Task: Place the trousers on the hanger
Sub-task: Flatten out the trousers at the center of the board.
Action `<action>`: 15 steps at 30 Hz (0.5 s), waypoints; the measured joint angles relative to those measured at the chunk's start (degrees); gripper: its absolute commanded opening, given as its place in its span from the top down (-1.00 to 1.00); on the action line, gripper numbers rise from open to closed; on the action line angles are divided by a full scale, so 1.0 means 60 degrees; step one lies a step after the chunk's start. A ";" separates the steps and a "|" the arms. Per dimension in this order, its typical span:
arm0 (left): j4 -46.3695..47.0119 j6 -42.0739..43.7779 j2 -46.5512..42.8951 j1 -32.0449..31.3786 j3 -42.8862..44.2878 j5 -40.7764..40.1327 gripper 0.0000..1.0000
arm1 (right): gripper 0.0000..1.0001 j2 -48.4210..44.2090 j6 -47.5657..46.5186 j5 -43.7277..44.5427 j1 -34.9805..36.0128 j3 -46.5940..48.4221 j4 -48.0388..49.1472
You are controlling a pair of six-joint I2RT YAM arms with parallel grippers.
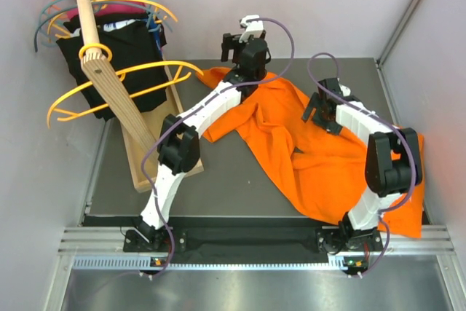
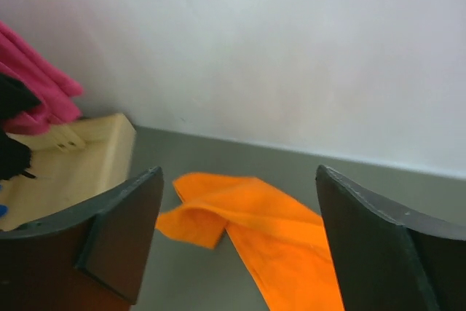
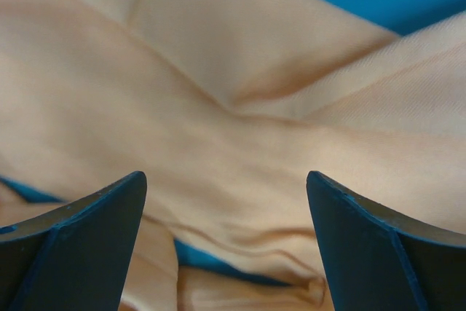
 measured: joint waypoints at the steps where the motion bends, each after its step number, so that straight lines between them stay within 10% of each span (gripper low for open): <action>1: -0.0335 -0.0317 -0.0047 -0.0007 0.0000 0.0113 -0.72 | -0.75 0.0127 0.0040 0.0138 -0.0004 0.0000 0.0142; 15: -0.3115 -0.2871 -0.1800 -0.0248 -0.0925 0.2586 -0.36 | -0.59 0.2827 -0.0313 0.0991 -0.1625 0.2266 0.0889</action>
